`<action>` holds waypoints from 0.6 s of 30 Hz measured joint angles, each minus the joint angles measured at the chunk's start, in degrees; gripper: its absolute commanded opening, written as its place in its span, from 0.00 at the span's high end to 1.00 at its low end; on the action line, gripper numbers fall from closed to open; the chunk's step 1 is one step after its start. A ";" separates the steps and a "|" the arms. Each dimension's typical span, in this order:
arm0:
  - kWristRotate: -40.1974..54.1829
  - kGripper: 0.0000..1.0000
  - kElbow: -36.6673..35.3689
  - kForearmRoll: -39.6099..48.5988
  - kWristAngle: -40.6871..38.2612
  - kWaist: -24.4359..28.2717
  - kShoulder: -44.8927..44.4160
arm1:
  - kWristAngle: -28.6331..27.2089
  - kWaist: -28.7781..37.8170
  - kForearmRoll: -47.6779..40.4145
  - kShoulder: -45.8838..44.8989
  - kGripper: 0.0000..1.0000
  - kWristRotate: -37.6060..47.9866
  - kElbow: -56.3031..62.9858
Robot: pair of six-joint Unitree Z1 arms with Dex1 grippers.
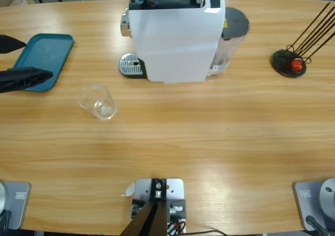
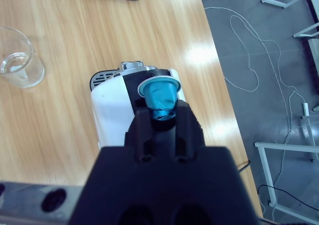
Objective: Pour coffee
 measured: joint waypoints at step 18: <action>0.00 0.01 0.00 -0.29 0.00 0.00 0.29 | -0.10 -0.01 1.10 0.02 0.47 0.01 0.02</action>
